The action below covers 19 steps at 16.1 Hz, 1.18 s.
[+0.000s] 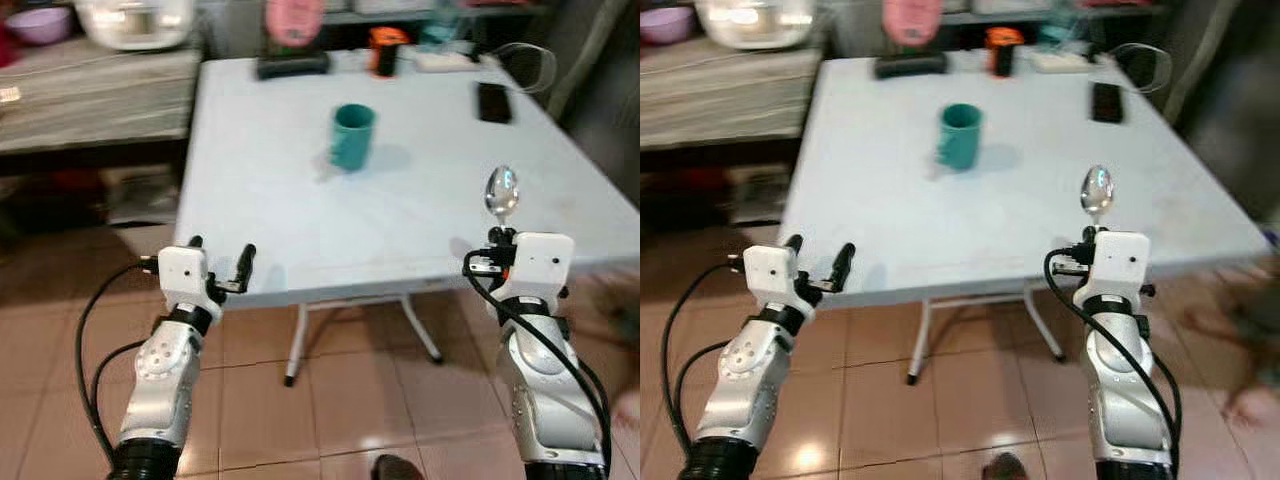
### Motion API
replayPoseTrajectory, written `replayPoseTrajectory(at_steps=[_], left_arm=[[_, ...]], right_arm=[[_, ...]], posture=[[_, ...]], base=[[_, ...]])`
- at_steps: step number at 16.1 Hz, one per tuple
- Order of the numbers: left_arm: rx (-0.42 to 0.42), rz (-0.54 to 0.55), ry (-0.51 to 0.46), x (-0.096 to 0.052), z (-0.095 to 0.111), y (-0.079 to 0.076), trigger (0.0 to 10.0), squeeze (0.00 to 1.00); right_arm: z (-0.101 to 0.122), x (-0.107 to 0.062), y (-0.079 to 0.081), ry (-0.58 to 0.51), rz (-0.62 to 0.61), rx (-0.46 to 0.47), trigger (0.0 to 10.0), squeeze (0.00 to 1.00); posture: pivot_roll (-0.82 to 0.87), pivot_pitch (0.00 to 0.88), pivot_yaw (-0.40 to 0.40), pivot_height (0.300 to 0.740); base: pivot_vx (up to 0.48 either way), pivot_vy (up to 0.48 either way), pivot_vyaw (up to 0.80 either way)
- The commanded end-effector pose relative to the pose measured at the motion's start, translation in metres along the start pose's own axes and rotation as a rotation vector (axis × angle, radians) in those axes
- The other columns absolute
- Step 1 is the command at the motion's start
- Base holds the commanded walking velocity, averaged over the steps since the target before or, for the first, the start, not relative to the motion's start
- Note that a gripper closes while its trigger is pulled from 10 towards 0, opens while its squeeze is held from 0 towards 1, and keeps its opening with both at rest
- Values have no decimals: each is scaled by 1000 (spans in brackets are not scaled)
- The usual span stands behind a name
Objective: Setting the table
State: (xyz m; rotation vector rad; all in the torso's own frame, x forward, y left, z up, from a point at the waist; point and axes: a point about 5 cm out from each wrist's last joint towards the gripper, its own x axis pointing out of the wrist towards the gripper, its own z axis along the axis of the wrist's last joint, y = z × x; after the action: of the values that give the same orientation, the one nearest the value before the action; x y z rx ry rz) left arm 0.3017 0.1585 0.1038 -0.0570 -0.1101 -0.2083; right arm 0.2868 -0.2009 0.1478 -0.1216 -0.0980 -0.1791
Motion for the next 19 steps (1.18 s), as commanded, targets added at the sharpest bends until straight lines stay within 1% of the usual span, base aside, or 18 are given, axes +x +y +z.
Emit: replayPoseTrajectory(at_steps=[1,10,13,19], left_arm=[[1,-8,1,-1,-1,-1,10000,0],[-5,-23,-4,3,0,-8,10000,0],[-3,-25,-4,3,0,-8,10000,0],[-5,-28,-7,5,0,-11,10000,0]], right_arm=[[9,0,5,-51,13,-15,10000,0],[13,1,7,-77,14,-38,10000,0],[12,1,8,-76,12,-37,10000,0],[13,3,6,-78,4,-33,10000,0]], posture=[[-236,96,54,740],[-235,98,61,740],[-234,100,60,740],[-236,100,60,740]], base=[[0,480,0],[0,480,0],[0,480,440],[0,480,599]])
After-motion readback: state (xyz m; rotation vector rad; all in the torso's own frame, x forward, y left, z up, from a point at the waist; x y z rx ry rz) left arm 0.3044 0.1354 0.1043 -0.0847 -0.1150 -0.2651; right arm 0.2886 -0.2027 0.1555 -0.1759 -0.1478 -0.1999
